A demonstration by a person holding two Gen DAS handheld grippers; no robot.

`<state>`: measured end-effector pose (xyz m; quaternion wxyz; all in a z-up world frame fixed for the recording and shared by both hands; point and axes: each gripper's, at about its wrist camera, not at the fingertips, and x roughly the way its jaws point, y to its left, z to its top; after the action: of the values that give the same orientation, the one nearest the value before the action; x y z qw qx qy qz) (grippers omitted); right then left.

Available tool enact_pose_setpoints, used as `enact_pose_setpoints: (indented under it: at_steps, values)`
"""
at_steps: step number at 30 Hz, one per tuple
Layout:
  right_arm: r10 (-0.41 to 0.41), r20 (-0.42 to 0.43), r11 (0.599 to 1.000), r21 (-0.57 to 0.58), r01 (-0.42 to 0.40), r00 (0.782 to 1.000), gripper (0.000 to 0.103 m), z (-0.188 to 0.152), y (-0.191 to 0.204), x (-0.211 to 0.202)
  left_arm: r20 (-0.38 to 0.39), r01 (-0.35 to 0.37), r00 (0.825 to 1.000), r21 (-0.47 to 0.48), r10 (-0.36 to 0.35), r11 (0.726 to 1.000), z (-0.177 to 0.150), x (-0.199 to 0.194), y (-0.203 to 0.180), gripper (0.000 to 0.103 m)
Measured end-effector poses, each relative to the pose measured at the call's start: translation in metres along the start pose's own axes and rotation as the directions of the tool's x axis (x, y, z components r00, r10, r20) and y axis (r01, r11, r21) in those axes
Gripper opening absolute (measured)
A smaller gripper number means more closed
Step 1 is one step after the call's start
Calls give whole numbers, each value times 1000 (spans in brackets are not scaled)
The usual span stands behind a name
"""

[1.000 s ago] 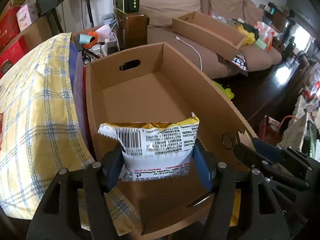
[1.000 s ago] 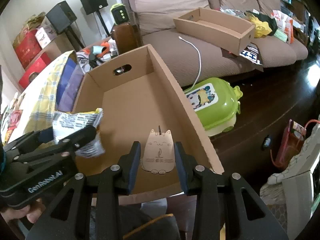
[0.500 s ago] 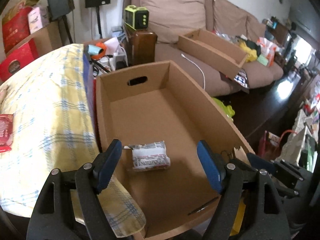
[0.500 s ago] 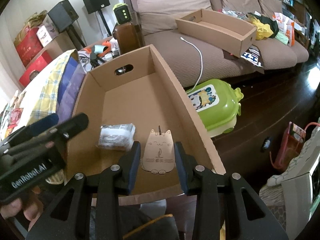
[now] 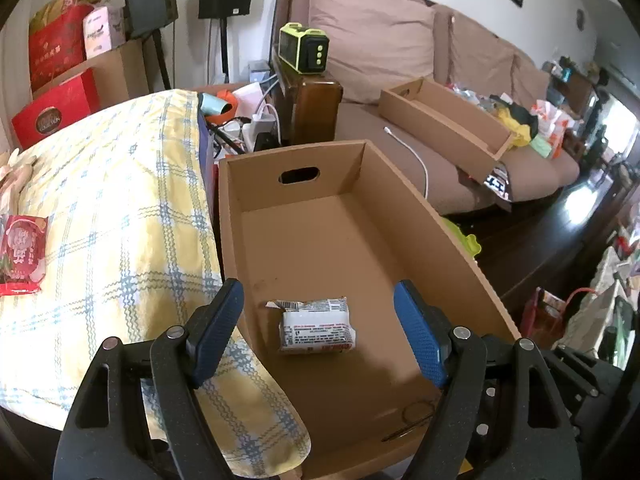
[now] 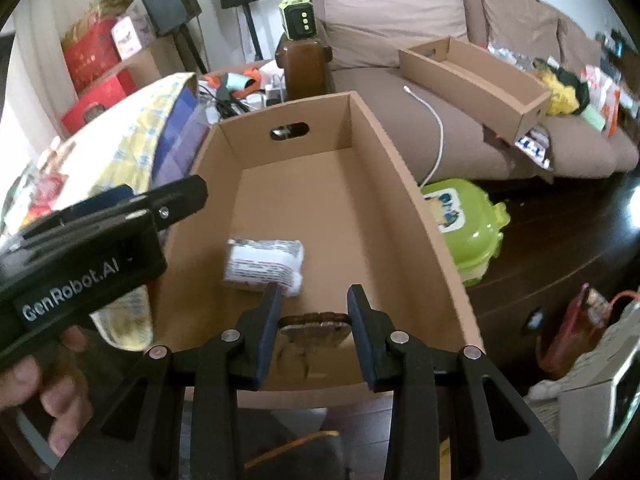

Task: Organize objects
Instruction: 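Lower the wooden cat board into the box and open the right gripper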

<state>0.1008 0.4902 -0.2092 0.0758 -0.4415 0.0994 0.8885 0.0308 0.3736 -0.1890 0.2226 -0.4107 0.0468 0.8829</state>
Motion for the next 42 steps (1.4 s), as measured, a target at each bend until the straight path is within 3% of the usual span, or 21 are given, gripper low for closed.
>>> enact_pose_setpoints:
  at_steps: [30, 35, 38, 42]
  values:
    - [-7, -55, 999, 54, 10, 998, 37, -5, -13, 11, -13, -11, 1000, -5, 11, 1000, -2, 2, 1, 75]
    - [-2, -52, 998, 69, 6, 999, 37, -4, -15, 10, 42, 17, 999, -56, -14, 998, -2, -17, 23, 75]
    - [4, -41, 997, 78, -1, 999, 37, -2, -14, 7, 73, 84, 994, -91, -78, 992, 1, -34, 40, 75]
    - [9, -23, 997, 81, -7, 1000, 37, 2, -11, 1, 134, 102, 987, -84, -90, 991, 5, -68, 56, 75]
